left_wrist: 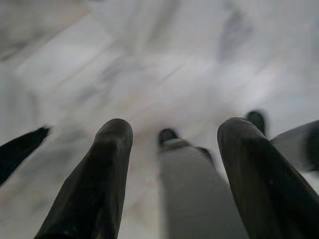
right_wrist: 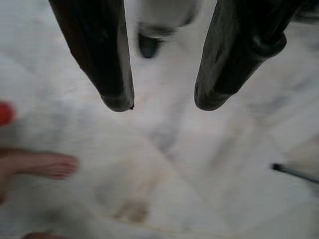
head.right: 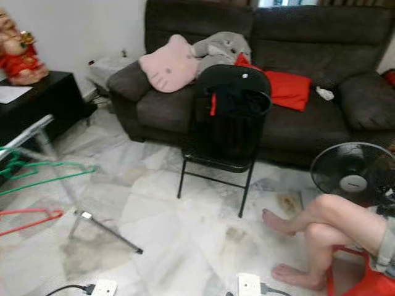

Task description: Hang hanger

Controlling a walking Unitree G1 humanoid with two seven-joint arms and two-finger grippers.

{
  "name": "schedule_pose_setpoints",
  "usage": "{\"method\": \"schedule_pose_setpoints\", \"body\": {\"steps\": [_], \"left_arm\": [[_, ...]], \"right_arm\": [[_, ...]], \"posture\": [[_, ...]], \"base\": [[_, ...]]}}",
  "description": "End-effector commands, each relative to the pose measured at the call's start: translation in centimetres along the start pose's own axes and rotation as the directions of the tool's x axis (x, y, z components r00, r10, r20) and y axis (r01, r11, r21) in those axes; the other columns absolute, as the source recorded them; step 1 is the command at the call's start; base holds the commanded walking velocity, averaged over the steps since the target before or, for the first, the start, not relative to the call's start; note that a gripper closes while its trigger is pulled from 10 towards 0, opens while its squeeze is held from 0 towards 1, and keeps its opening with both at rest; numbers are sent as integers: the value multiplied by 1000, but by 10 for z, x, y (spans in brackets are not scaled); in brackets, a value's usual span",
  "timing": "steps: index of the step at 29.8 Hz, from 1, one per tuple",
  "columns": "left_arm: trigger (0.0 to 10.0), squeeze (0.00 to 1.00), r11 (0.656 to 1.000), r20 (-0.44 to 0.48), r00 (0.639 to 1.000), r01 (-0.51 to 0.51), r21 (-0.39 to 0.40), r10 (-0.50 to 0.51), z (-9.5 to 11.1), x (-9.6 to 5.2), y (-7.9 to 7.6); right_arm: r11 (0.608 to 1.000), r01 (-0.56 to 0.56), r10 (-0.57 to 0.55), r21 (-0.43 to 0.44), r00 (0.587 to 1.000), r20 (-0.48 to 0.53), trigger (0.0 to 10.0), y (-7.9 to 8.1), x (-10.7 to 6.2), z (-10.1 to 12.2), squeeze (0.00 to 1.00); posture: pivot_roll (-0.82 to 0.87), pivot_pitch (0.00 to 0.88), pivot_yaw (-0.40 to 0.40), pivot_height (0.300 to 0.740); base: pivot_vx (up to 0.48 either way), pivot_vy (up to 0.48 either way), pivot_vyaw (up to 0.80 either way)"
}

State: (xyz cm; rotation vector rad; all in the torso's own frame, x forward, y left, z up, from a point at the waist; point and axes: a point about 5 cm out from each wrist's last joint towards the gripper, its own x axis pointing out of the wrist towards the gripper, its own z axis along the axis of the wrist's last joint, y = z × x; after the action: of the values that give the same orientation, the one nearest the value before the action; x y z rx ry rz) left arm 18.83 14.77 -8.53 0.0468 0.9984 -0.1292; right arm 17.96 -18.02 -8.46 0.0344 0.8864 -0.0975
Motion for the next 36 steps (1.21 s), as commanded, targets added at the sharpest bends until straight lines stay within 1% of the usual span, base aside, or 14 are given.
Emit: {"method": "schedule_pose_setpoints", "body": {"steps": [1,36], "left_arm": [[10000,0,999,-15,999,-41,4,41,-3,-2,16],[10000,0,999,-22,999,-32,22,33,-5,-3,17]], "right_arm": [[999,-40,40,3,999,24,10000,16,2,8,0],[999,-34,34,-3,999,39,10000,17,1,7,0]], "posture": [[28,0,23,740],[14,0,34,740]], "base": [[330,0,0],[328,0,0]]}}
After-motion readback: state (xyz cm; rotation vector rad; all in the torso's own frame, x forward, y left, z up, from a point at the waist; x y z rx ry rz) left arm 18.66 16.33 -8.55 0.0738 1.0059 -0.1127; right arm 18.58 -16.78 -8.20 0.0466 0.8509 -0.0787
